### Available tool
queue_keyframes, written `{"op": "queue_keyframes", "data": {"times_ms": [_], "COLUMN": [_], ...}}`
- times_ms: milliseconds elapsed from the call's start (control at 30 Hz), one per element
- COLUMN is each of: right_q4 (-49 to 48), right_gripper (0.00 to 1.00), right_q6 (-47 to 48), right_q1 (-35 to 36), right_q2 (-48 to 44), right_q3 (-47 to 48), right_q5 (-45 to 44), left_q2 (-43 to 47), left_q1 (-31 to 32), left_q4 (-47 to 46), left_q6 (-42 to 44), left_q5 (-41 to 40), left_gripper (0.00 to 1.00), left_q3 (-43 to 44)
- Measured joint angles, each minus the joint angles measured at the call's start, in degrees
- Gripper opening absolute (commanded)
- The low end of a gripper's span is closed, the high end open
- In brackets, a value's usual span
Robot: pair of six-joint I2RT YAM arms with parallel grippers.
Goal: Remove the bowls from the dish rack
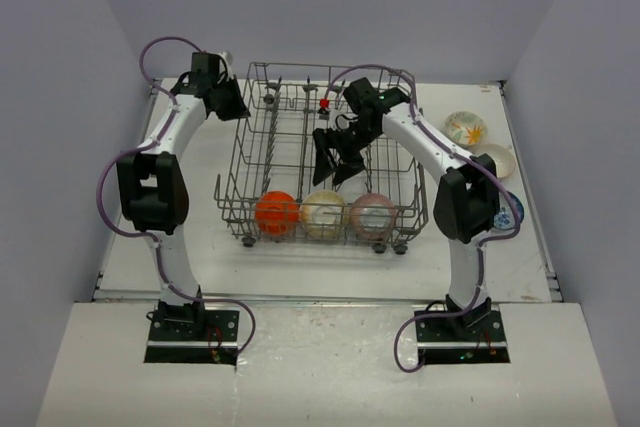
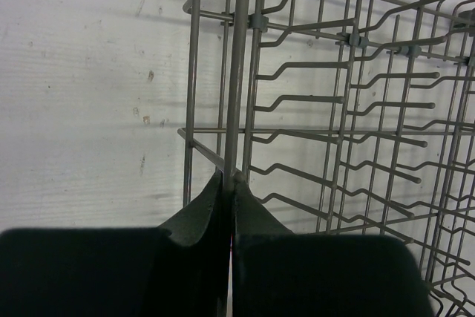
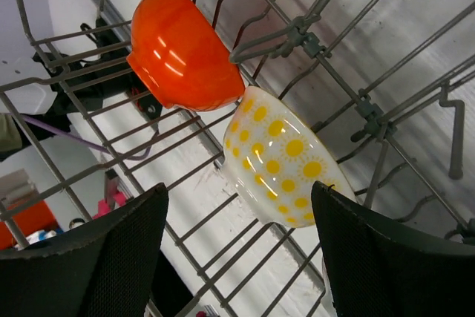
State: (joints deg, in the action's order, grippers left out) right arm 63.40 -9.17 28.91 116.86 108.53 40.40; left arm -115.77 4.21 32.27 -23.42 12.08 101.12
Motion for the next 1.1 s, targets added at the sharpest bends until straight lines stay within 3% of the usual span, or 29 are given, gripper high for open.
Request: {"op": "queue_keyframes", "data": {"times_ms": [633,933,1100], "right_q4": [-1.33,-2.36,-2.1], "right_gripper": [0.78,0.78,0.78], "right_q6": [2.69,2.84,3.04], "right_q1": [0.07,-0.07,0.02], "right_q2": [8.24,8.28,9.75], "right_q3": [2.58,2.12,2.01], "right_q5": [10.25,9.97,4.24], "left_q2": [1.01,1.25,1.25], "left_q1": [0.0,0.0,0.0], "left_q4": [-1.95,-2.84,-2.91], "left_q6": [0.02,0.0,0.0], "left_q5": [-0.28,-0.22,-0.22], "left_gripper": [0.0,0.0,0.0], "left_q3": [-1.9,-2.56,-2.62]}}
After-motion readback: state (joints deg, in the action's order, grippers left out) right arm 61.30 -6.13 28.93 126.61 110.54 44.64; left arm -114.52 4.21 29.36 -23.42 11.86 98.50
